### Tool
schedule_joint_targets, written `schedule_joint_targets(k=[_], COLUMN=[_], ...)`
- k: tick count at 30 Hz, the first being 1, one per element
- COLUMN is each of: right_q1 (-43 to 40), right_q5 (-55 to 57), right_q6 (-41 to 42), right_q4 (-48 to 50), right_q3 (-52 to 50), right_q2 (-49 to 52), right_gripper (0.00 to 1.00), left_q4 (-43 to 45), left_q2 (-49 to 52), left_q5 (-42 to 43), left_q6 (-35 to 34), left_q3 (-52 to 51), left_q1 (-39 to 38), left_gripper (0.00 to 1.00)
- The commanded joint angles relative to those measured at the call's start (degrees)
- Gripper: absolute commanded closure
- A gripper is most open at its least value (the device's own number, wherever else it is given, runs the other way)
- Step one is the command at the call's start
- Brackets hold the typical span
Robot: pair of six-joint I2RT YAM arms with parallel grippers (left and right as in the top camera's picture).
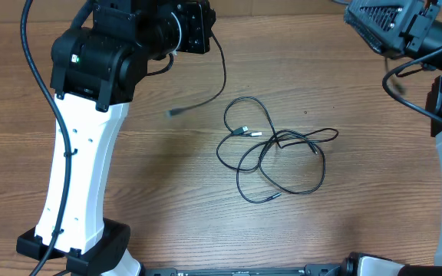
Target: Untangle cables
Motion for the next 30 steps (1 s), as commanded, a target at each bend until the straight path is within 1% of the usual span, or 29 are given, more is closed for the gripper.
schedule_joint_targets(k=[1, 3, 5, 7, 9, 11, 13, 14, 15, 21, 25, 28, 30], right_q1=[-0.24, -0.24, -0.24, -0.24, -0.24, -0.24, -0.31, -0.42, -0.57, -1.79, -3.10, -3.48, -3.48], right_q5=[2.21, 3.58, 5.60, 7.96, 10.05, 12.50, 14.34, 15.30, 16.61, 27.26, 34.42, 36.76, 36.83], right_q6=[-0.04, -0.04, -0.07, -0.07, -0.09, -0.11, -0.09, -0.11, -0.11, -0.09, -0.04, 0.24, 2.34], right_q4=[-0.26, -1.64, -3.56, -5.25, -5.97, -6.08, -6.08, -6.08, -6.10, -5.99, -3.19, 5.57, 10.84], right_q3=[0.87, 0.87, 0.87, 0.87, 0.87, 0.87, 0.87, 0.87, 0.87, 0.87, 0.87, 0.87, 0.87], right_q2=[-0.26, -0.26, -0.26, -0.26, -0.26, -0.24, -0.24, -0.24, -0.24, -0.24, -0.13, 0.42, 0.79], right_gripper=[0.79, 0.91, 0.96, 0.96, 0.96, 0.96, 0.96, 0.96, 0.96, 0.96, 0.96, 0.96, 0.96], left_q4=[0.04, 0.04, 0.13, 0.17, 0.09, -0.09, -0.11, -0.11, -0.11, -0.33, -1.09, -1.38, -1.38], left_q2=[-0.44, -0.44, -0.44, -0.44, -0.44, -0.44, -0.44, -0.44, -0.44, -0.44, -0.44, -0.44, -0.44], left_q5=[0.44, 0.44, 0.44, 0.44, 0.44, 0.44, 0.44, 0.44, 0.44, 0.44, 0.44, 0.44, 0.44], left_q6=[1.14, 1.16, 1.14, 1.16, 1.16, 1.16, 1.16, 1.16, 1.16, 1.16, 1.57, 2.99, 3.08], left_q3=[0.55, 0.52, 0.52, 0.52, 0.52, 0.52, 0.52, 0.52, 0.52, 0.52, 0.52, 0.44, 0.35], left_q1=[-0.66, -0.66, -0.66, -0.66, -0.66, -0.66, -0.66, -0.66, -0.66, -0.66, -0.66, -0.66, -0.66], left_gripper=[0.96, 0.96, 0.95, 0.93, 0.83, 0.60, 0.22, 0.10, 0.00, 0.00, 0.00, 0.00, 0.00])
